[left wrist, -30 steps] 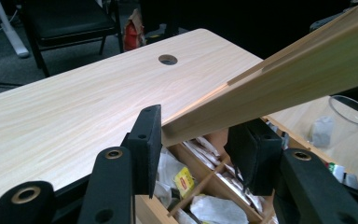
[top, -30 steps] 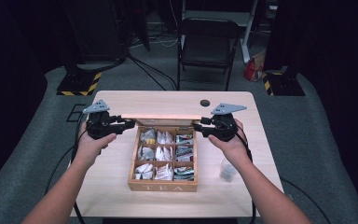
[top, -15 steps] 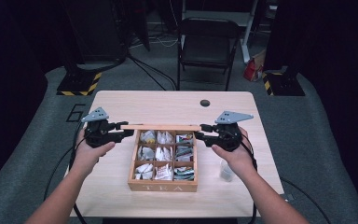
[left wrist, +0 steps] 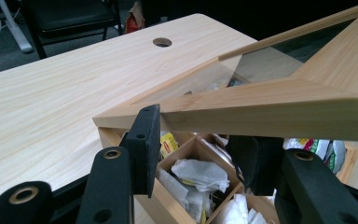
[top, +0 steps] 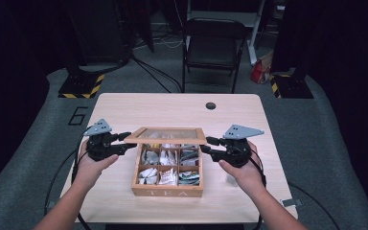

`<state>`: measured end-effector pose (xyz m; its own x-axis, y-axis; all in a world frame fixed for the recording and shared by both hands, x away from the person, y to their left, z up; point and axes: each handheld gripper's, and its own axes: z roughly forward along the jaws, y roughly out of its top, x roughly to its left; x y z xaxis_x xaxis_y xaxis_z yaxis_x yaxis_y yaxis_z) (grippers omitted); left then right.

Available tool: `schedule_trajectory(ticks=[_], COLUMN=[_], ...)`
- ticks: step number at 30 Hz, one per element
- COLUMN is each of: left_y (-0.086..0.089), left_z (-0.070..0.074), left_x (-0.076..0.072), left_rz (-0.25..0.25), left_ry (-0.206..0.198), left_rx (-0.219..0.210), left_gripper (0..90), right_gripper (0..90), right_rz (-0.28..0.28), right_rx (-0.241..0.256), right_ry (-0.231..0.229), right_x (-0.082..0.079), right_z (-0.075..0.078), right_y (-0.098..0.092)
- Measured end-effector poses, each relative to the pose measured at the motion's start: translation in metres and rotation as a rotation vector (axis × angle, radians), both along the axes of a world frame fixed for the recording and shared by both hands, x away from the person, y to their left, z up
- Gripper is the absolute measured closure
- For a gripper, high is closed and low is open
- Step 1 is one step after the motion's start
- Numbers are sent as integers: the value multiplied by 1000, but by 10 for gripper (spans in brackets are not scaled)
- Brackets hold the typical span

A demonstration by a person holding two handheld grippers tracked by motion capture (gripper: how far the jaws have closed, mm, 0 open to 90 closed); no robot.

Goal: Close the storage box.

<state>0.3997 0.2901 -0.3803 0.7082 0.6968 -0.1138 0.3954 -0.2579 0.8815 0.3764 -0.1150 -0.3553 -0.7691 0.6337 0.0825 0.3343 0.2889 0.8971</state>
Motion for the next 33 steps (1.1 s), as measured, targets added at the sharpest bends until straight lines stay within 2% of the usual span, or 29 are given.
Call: schedule_trajectory(ticks=[3, 10, 17, 22, 27, 30, 33], left_y=[0, 1, 3, 5, 5, 4, 4], left_z=[-3, -12, -17, -18, -21, -22, -25], left_x=[-3, -11, -21, -28, -36, -43, -49], left_rz=[-1, -6, -16, -33, -36, -40, -46], left_ry=[0, -13, -14, -11, -13, -19, -19], left_rx=[4, 6, -22, -13, -26, -19, -7], left_gripper=[544, 533, 530, 521, 514, 511, 499], right_gripper=[605, 622, 624, 625, 627, 627, 627], right_rz=[0, -8, -8, -2, -8, -10, -3], right_rx=[-10, -2, -21, -25, -21, -5, -11], right_ry=[4, 25, 6, -8, -18, -10, -21], right_x=[-3, -13, -20, -24, -28, -30, -33], right_z=[-2, -11, -18, -24, -30, -34, -39], right_y=[0, 0, 0, 0, 0, 0, -1])
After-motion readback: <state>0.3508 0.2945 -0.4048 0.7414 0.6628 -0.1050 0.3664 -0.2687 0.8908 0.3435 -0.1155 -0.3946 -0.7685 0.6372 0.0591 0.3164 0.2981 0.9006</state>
